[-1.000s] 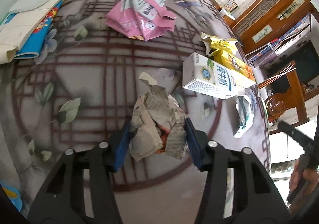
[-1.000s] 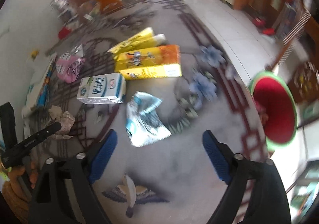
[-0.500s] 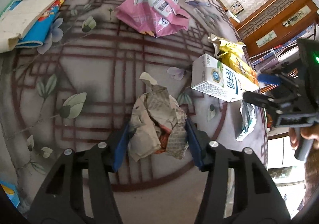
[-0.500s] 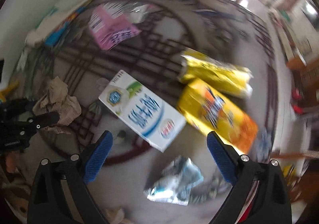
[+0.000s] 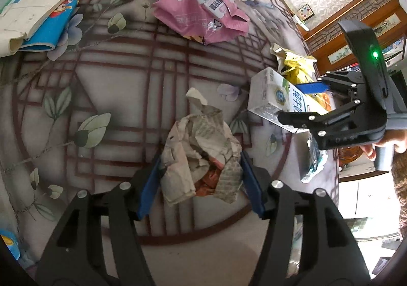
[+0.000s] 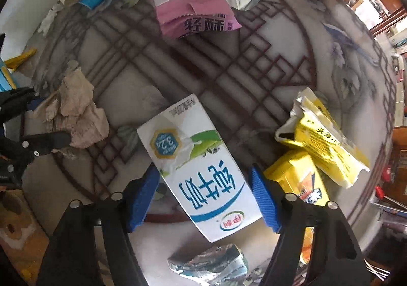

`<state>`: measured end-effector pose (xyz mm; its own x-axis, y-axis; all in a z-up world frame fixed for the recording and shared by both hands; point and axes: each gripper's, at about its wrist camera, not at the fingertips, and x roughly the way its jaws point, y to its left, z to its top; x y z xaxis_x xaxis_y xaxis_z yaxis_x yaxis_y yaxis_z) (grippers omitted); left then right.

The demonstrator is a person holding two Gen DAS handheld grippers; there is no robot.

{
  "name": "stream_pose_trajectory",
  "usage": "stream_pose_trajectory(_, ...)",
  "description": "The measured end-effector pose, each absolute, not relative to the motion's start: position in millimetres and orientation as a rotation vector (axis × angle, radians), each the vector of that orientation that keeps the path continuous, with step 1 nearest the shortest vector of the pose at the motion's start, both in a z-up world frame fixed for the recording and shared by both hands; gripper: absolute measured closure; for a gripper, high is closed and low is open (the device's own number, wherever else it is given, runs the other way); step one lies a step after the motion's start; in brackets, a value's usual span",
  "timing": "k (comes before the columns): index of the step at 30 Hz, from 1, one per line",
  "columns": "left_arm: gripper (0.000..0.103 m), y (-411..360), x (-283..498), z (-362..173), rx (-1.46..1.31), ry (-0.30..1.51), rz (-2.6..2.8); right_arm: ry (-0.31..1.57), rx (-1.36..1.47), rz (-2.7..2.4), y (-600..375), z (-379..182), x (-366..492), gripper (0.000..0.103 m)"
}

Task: Collect trash
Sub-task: 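Grasp the white milk carton with the right tool while the left tool grasps crumpled newspaper, then lift the milk carton with the right tool while the left tool holds the newspaper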

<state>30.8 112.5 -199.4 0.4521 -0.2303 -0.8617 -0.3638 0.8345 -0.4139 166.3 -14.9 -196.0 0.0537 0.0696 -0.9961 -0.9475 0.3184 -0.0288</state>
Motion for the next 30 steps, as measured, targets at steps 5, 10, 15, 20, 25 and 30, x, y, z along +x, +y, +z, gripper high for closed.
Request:
stream_pose_trajectory(5,0.045,111.0,31.6,-199.5,-0.601,1.118,0.085,1.267,-0.921,0.988,-18.9,-198.6,156.4,0.04)
stream_pose_trajectory(10,0.045,110.0,33.2,-198.7,-0.592,1.121,0.082,1.211,-0.885,0.934,-28.0,-200.3,141.7,0.044)
stream_pose_trajectory(15,0.047,111.4,27.6,-195.6,-0.584,1.107,0.106,1.195,-0.698,0.9,-54.4,-182.1,120.2,0.045)
stream_pose_trajectory(20,0.047,106.6,21.3,-191.8,-0.57,1.098,0.107,1.236,-0.41,0.847,-94.9,-164.9,99.6,0.044)
stream_pose_trajectory(25,0.048,93.1,21.5,-182.3,-0.533,1.08,0.073,1.291,-0.069,0.743,-115.4,-155.3,88.5,0.044)
stream_pose_trajectory(30,0.048,78.2,21.5,-169.5,-0.486,1.053,0.035,1.3,0.11,0.644,-142.4,-159.5,75.0,0.044)
